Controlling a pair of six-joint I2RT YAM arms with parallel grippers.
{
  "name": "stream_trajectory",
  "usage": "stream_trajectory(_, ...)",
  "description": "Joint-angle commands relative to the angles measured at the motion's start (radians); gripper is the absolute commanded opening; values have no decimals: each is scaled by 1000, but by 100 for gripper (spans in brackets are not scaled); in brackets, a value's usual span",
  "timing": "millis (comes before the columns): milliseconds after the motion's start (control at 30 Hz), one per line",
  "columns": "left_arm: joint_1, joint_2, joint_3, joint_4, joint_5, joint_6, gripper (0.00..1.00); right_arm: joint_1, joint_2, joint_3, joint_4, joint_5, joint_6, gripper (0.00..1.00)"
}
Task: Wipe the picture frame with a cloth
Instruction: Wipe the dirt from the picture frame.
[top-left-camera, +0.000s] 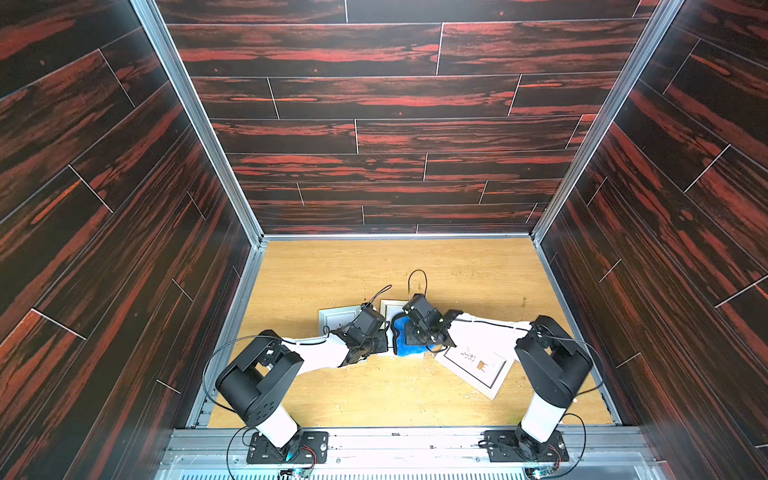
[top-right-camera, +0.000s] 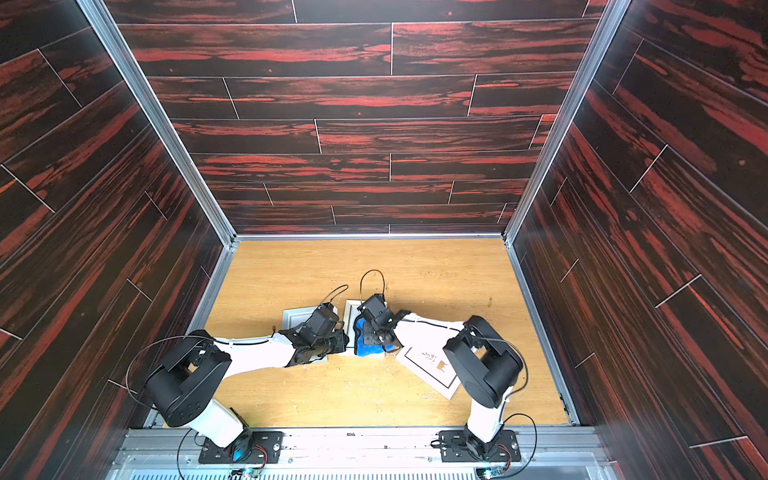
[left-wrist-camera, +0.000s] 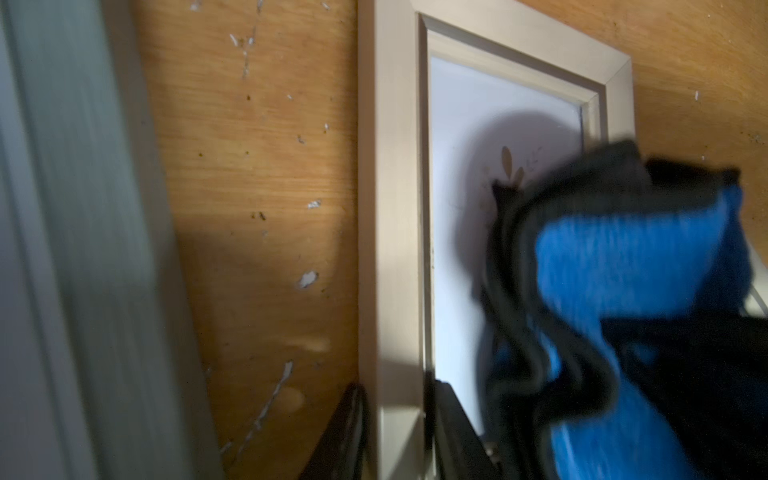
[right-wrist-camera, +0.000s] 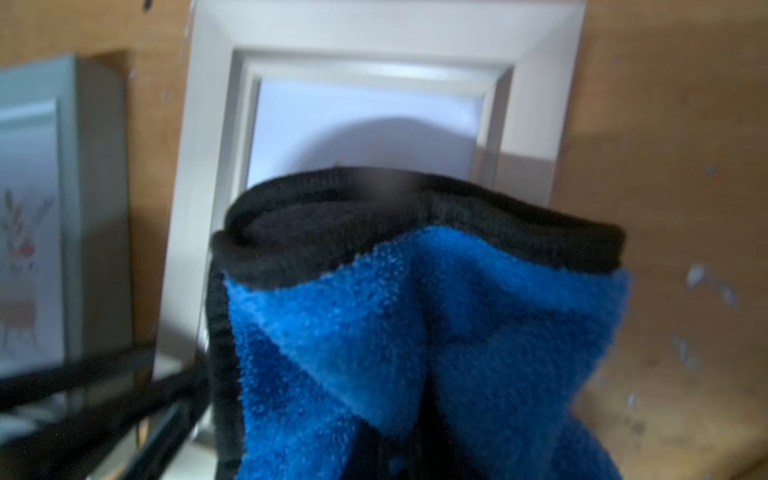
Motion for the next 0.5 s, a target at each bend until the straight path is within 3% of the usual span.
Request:
stream_trajectory(0,5,-7,-44,-108,1,-10,15,-80,130,117,-88,62,-31,0)
stream_trajectory(100,5,-20,-48,-109,-7,-15,15,-57,123,160,-121,74,-39,0)
stream_trajectory(300,5,-12,-56,-81,-18,-21,15,60,-45,-101,-118,41,34,0)
stream_trajectory(367,5,-10,-56,-78,-12,-20,15,56,-69,-135,-100,27,38,0)
stream_trajectory(467,5,-11,-57,-83,-4,-11,15,2,-16,-45,-96,68,-4,0)
